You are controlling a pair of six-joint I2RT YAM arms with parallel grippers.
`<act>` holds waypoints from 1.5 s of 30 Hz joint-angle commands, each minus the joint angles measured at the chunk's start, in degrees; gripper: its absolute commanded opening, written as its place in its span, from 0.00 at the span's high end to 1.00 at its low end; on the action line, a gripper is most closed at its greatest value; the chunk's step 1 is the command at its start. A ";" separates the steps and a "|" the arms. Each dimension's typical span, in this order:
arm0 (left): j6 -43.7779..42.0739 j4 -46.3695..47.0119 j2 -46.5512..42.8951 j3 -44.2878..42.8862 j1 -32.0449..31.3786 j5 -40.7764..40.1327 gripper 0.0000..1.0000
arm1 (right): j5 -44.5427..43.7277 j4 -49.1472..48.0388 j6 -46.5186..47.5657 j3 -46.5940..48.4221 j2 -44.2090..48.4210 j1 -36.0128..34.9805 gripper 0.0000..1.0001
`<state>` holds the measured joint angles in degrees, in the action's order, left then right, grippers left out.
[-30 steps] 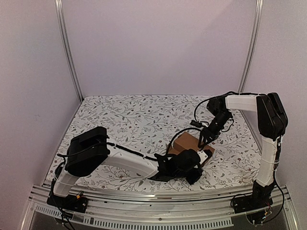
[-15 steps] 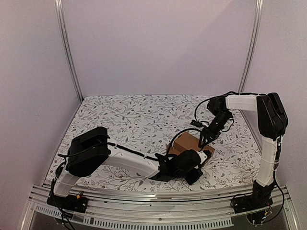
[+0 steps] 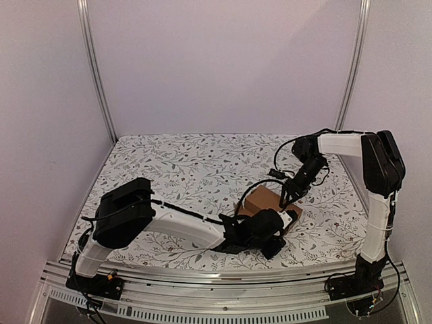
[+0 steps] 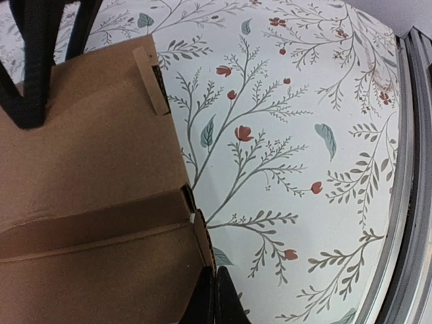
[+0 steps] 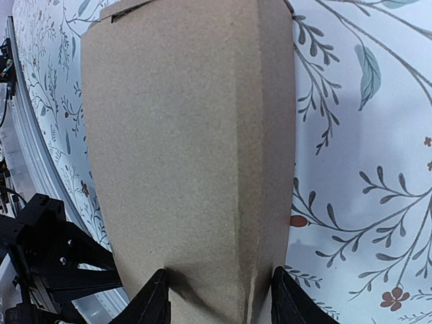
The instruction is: Fold the paper box
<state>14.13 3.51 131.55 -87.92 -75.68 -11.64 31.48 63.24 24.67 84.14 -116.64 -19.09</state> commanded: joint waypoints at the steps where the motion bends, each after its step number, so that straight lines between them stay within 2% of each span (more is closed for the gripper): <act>1: 1.03 -2.02 1.60 -2.79 1.22 0.56 1.00 | 0.11 0.53 0.21 -0.47 -1.35 0.03 0.52; 17: 5.00 -11.25 2.79 -8.93 2.96 3.27 1.00 | 0.26 0.50 0.12 -0.55 -0.85 0.03 0.52; 27: 6.29 -8.65 0.71 -5.03 3.17 2.04 1.00 | 0.13 0.66 0.10 -0.38 -1.65 0.08 0.52; 45: 7.28 -11.03 2.30 -8.93 4.04 2.06 1.00 | 1.65 0.98 0.03 -0.47 -1.05 -0.01 0.52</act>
<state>21.15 -6.04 132.88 -94.61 -74.02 -8.03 31.88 63.07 24.67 84.14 -116.64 -19.05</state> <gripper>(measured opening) 0.009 0.481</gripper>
